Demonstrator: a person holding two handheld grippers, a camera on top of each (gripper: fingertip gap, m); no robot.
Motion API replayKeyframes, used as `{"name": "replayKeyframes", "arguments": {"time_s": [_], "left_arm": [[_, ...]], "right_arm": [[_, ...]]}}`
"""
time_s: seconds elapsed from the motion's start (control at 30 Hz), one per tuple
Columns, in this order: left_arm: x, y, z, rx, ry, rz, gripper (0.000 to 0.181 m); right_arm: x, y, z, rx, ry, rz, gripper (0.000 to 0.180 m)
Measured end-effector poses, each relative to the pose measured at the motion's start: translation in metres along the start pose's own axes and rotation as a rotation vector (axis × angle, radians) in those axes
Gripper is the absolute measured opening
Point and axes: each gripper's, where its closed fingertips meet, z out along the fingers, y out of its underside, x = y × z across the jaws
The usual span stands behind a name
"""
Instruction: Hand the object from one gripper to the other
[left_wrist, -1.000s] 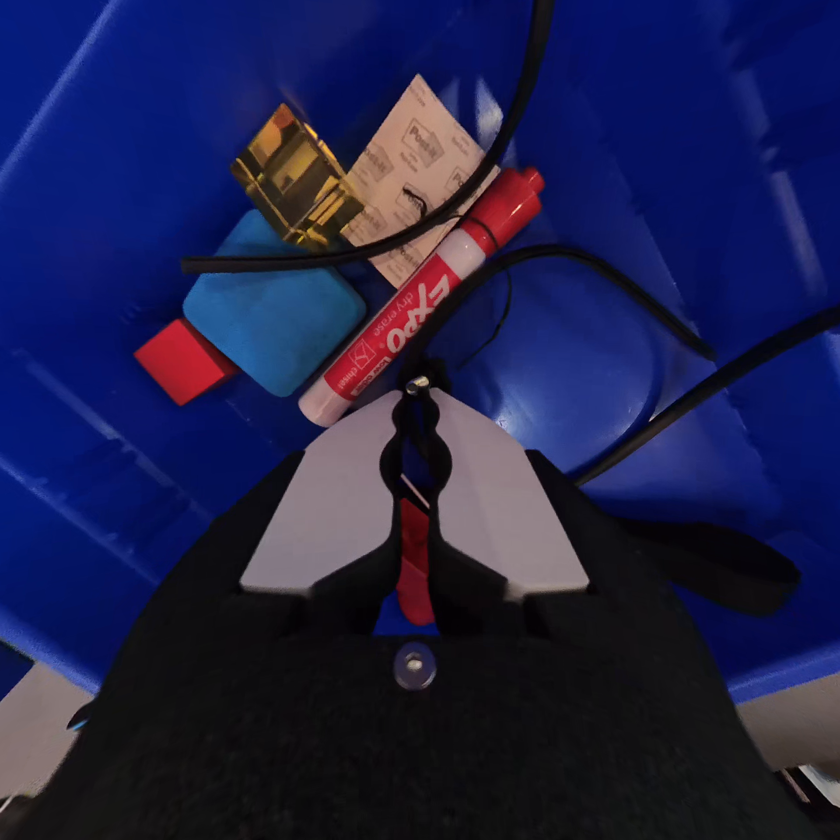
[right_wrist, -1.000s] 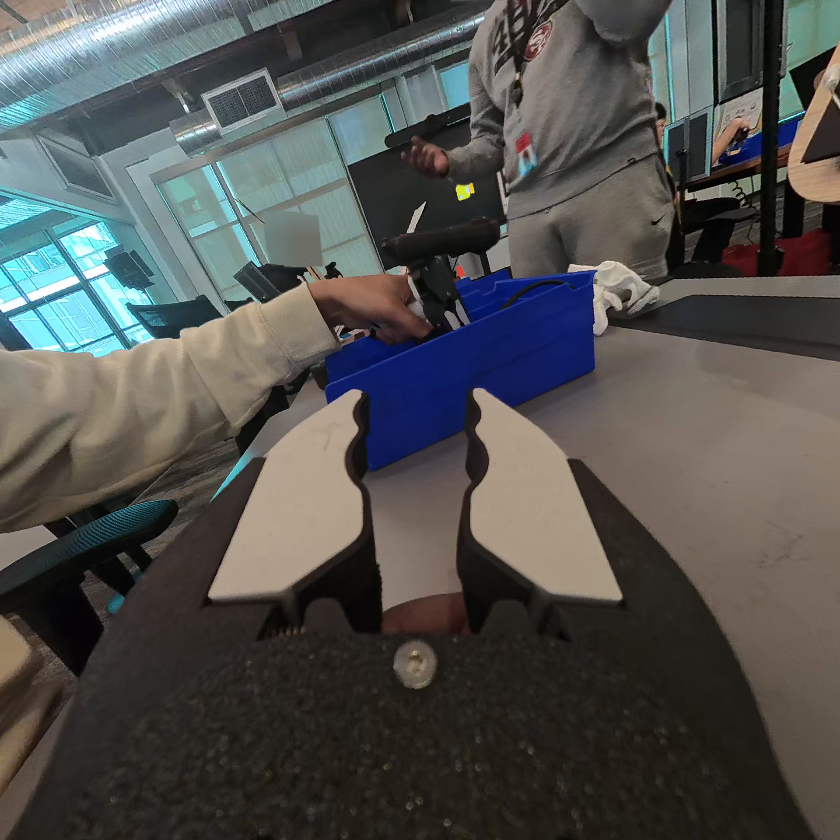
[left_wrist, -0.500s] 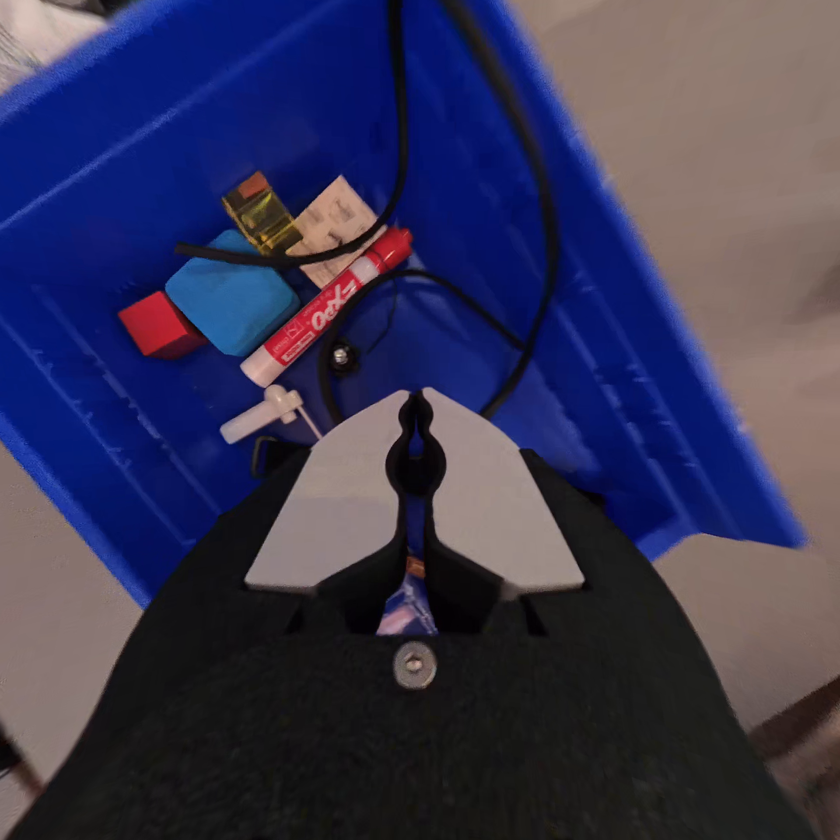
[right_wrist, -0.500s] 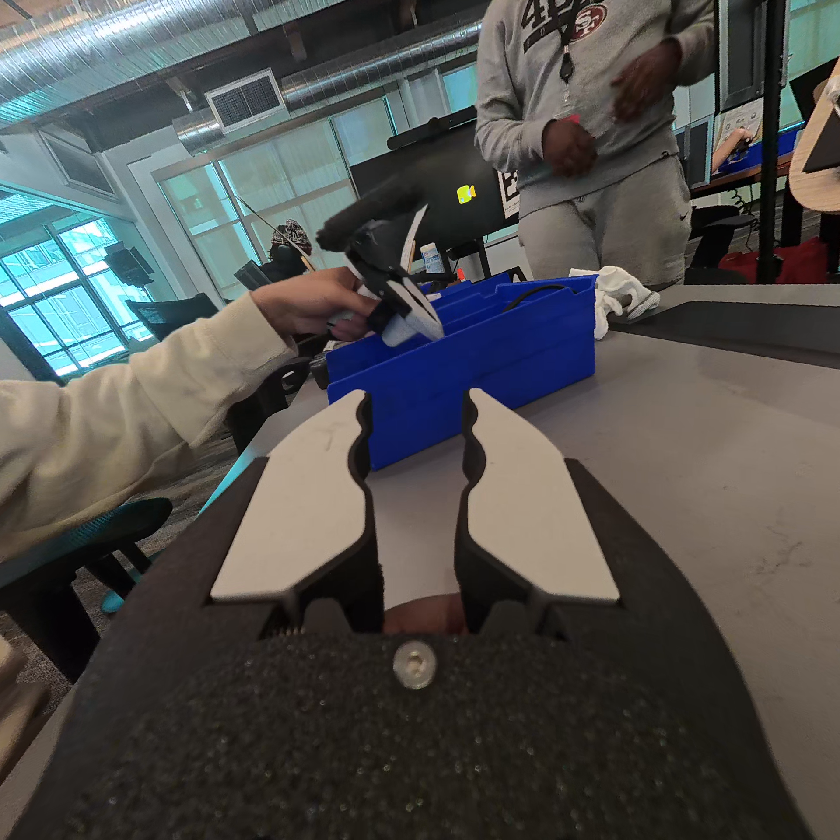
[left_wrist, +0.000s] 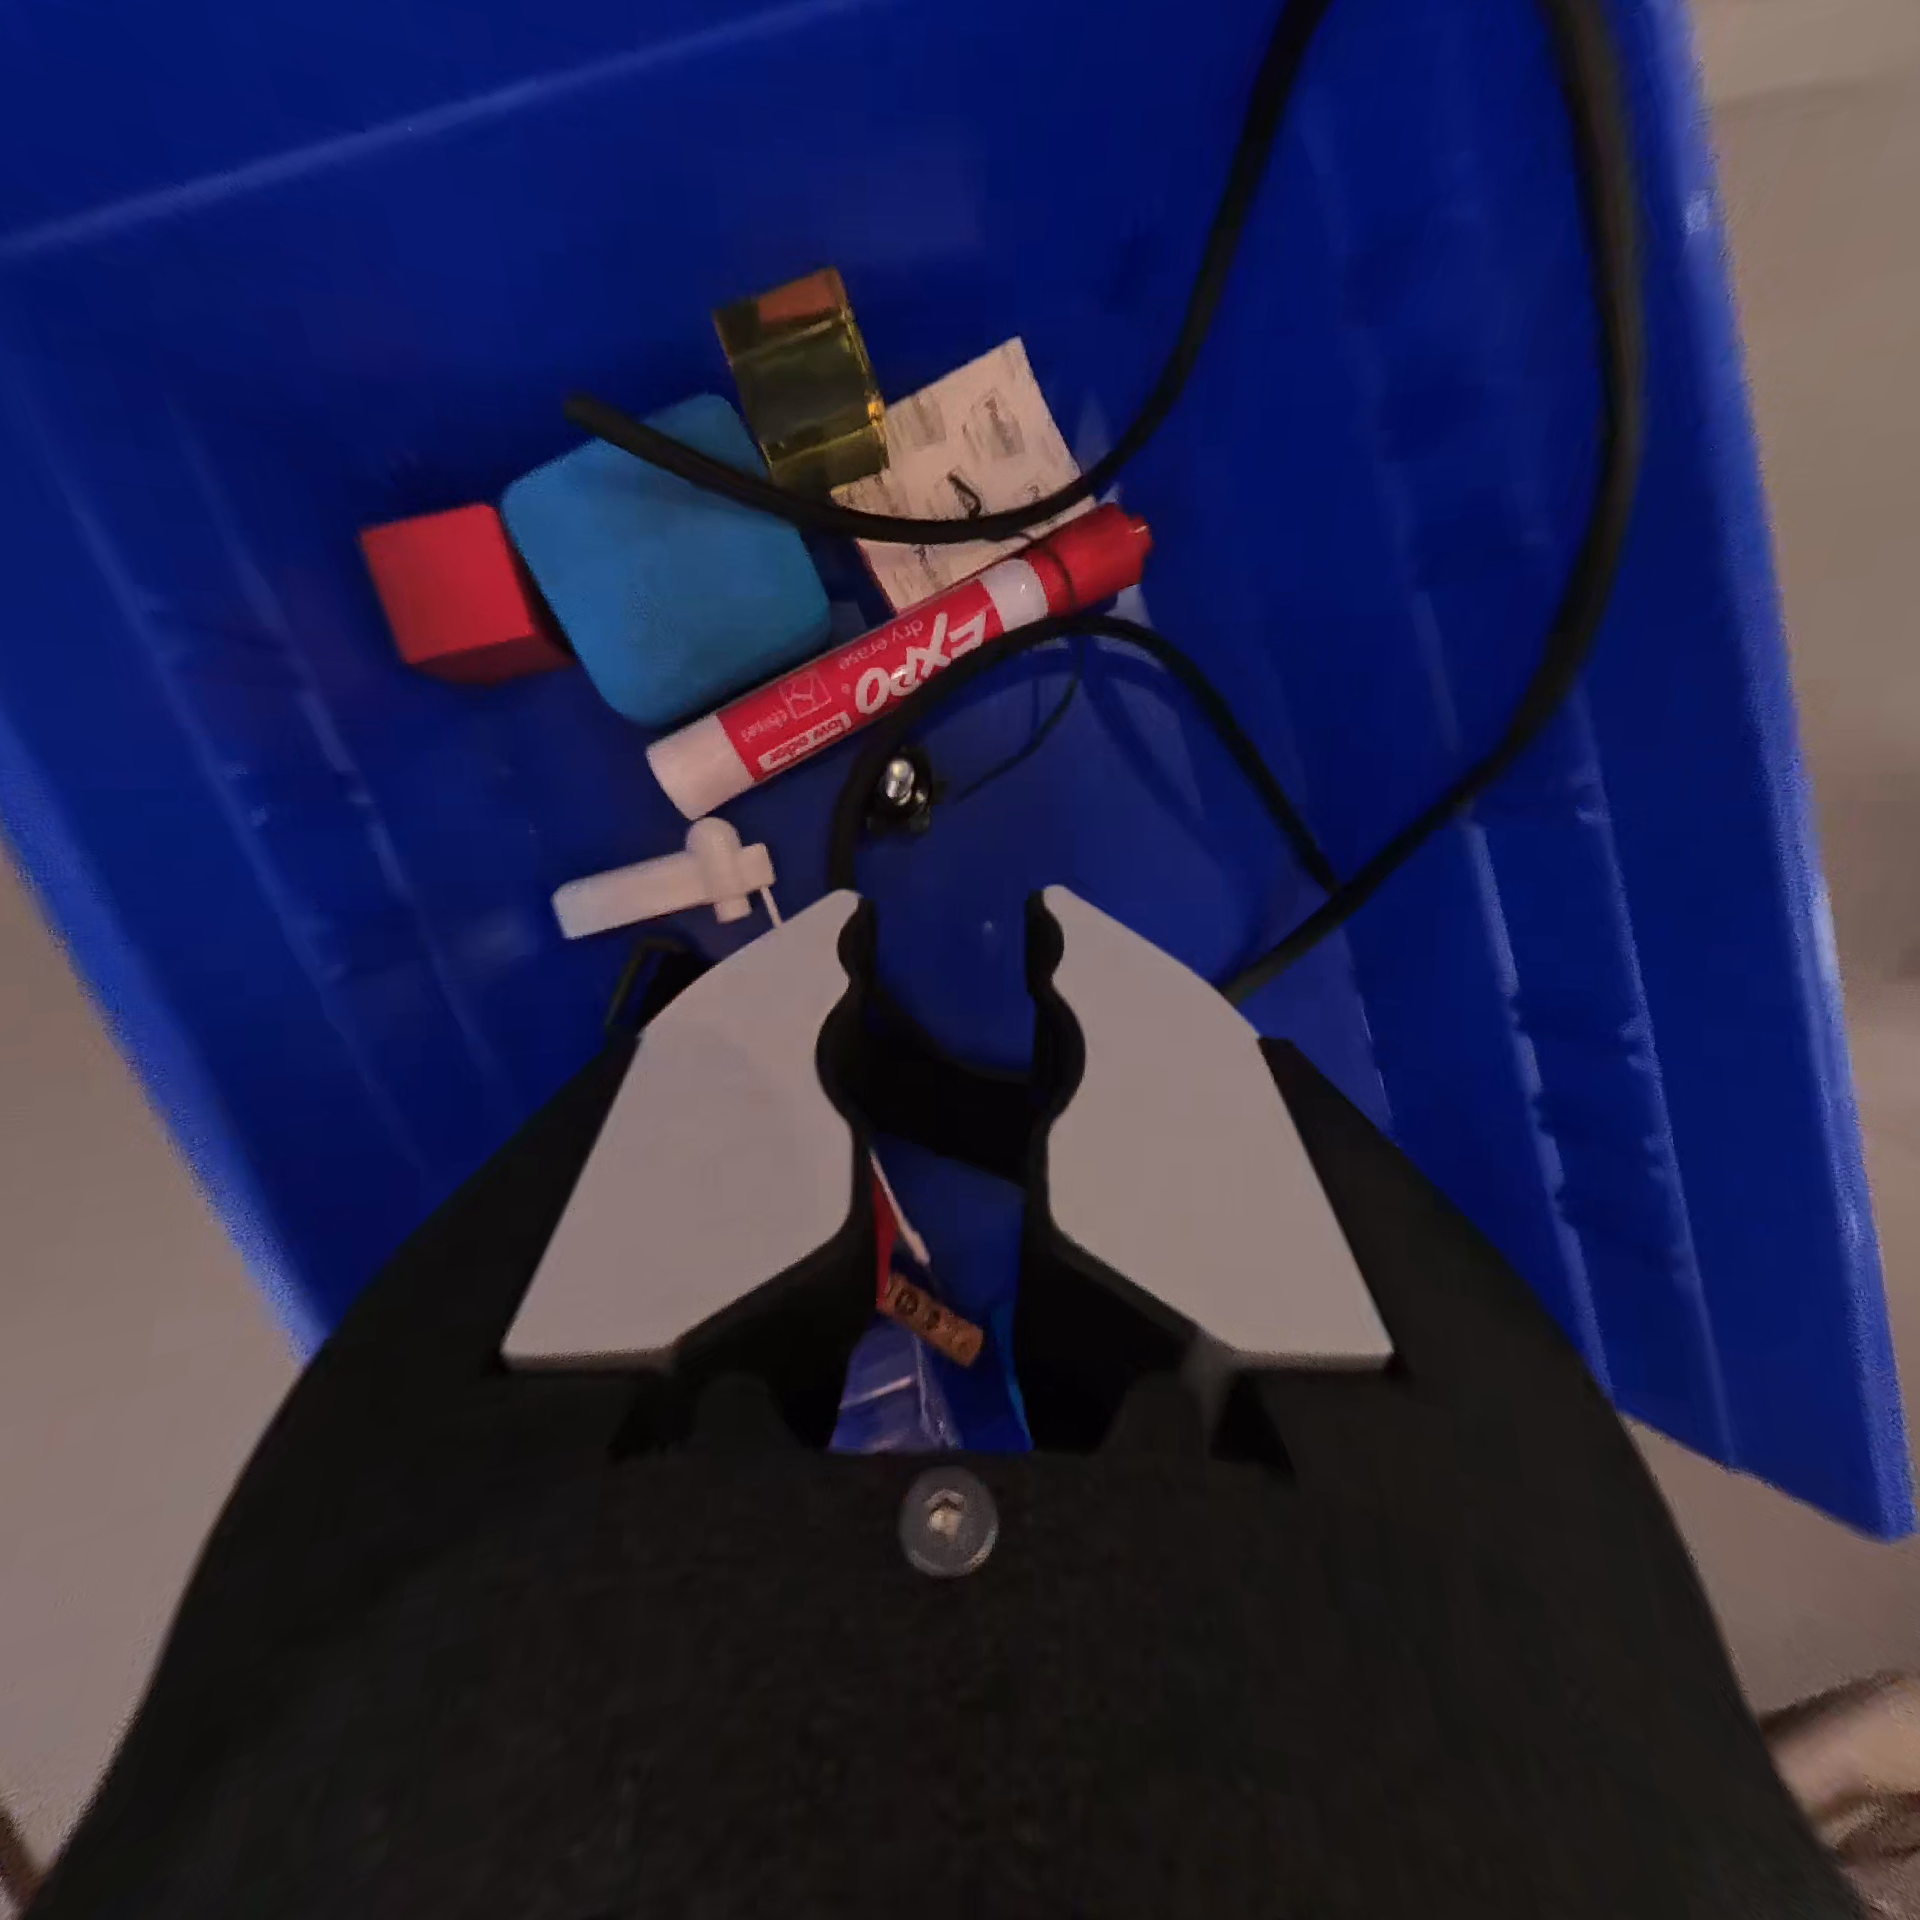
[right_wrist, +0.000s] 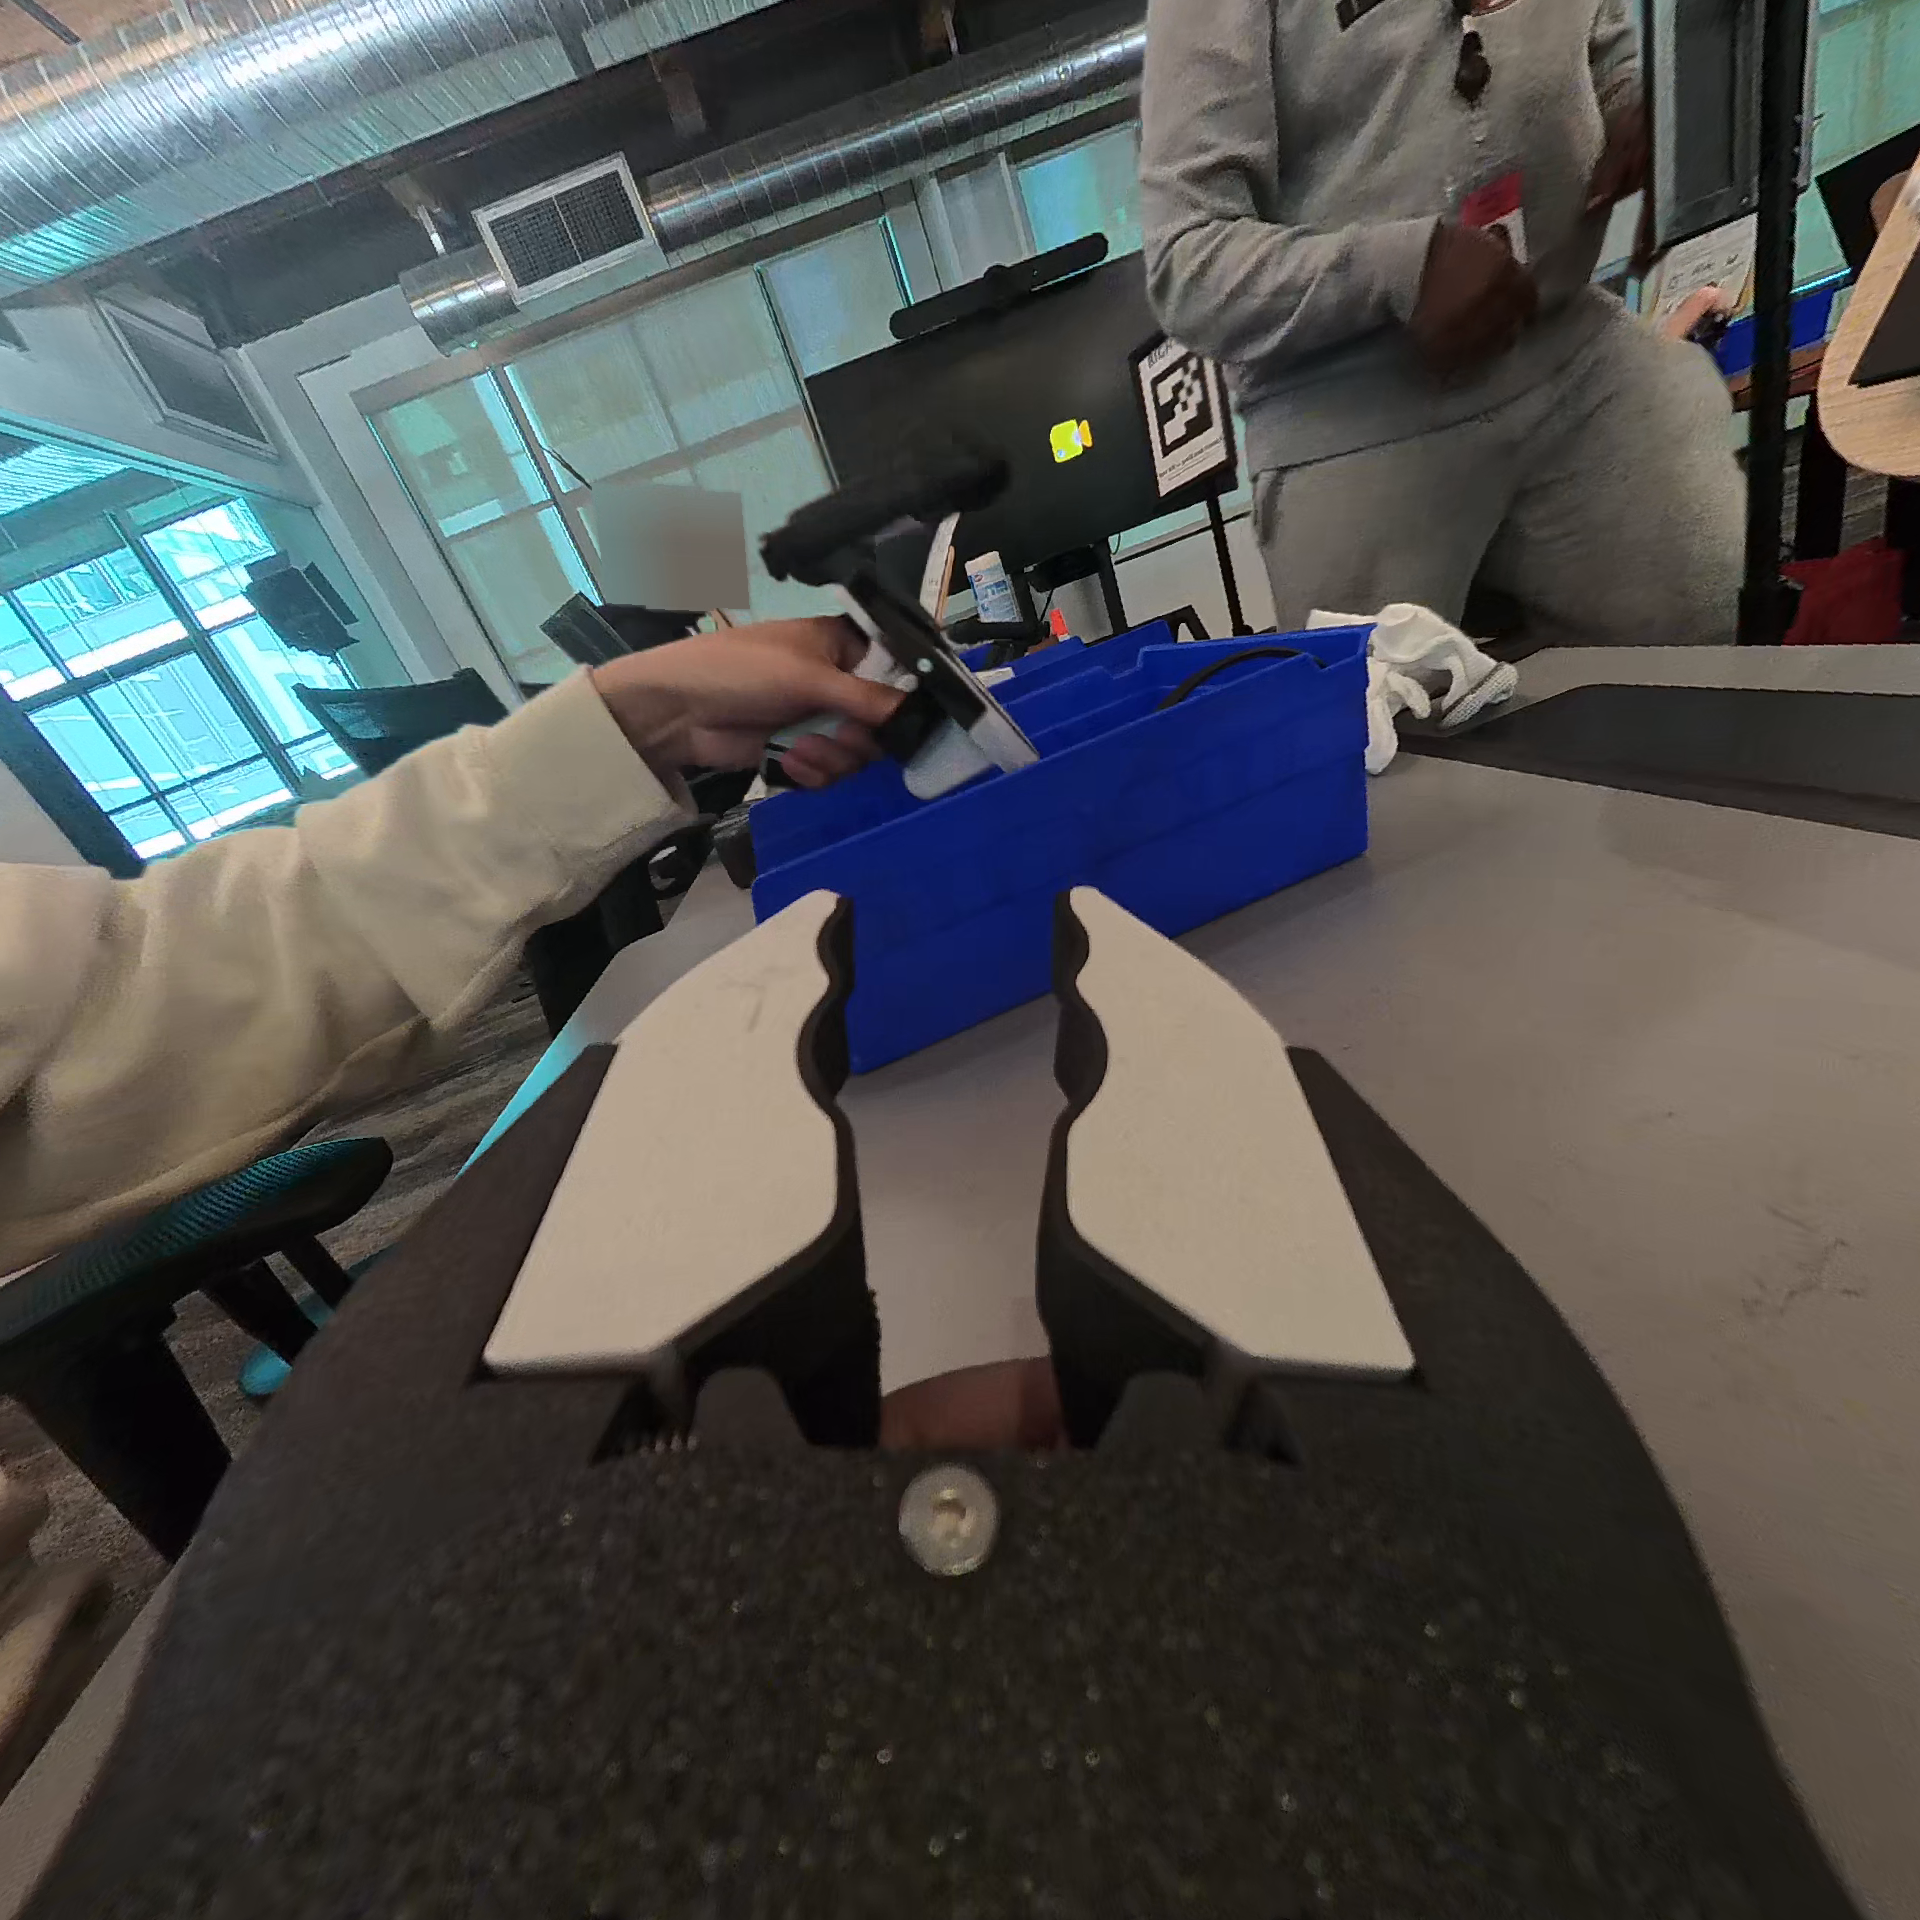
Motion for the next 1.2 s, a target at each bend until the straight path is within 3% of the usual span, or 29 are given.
{"name": "replayKeyframes", "arguments": {"time_s": [0.17, 0.27, 0.47, 0.7, 0.77, 0.83, 1.03, 1.2], "left_arm": [[-0.011, -0.001, 0.035, -0.100, -0.033, -0.014, 0.026], [-0.009, 0.001, 0.044, -0.125, -0.041, 0.021, 0.000], [-0.010, -0.002, 0.037, -0.085, -0.064, 0.048, 0.000], [0.005, -0.020, -0.005, 0.144, 0.020, 0.033, 0.000], [0.001, -0.014, 0.005, 0.089, -0.010, 0.049, 0.003], [-0.003, -0.010, 0.019, 0.037, -0.042, 0.041, 0.023], [-0.015, 0.000, 0.051, -0.071, -0.081, 0.024, 0.020], [-0.018, -0.003, 0.044, -0.044, -0.095, 0.039, 0.012]], "right_arm": [[-0.001, 0.001, 0.000, -0.005, -0.007, 0.004, 0.036], [0.000, 0.001, 0.000, -0.006, -0.010, 0.015, 0.036], [0.001, 0.001, 0.000, -0.009, -0.016, 0.029, 0.036], [-0.001, 0.002, 0.001, -0.013, -0.018, 0.019, 0.036], [-0.001, 0.002, 0.001, -0.017, -0.020, 0.023, 0.036], [0.000, 0.002, 0.001, -0.014, -0.019, 0.023, 0.036], [-0.001, 0.001, 0.000, -0.006, -0.015, 0.013, 0.035], [-0.001, 0.001, 0.000, -0.007, -0.018, 0.023, 0.035]]}}
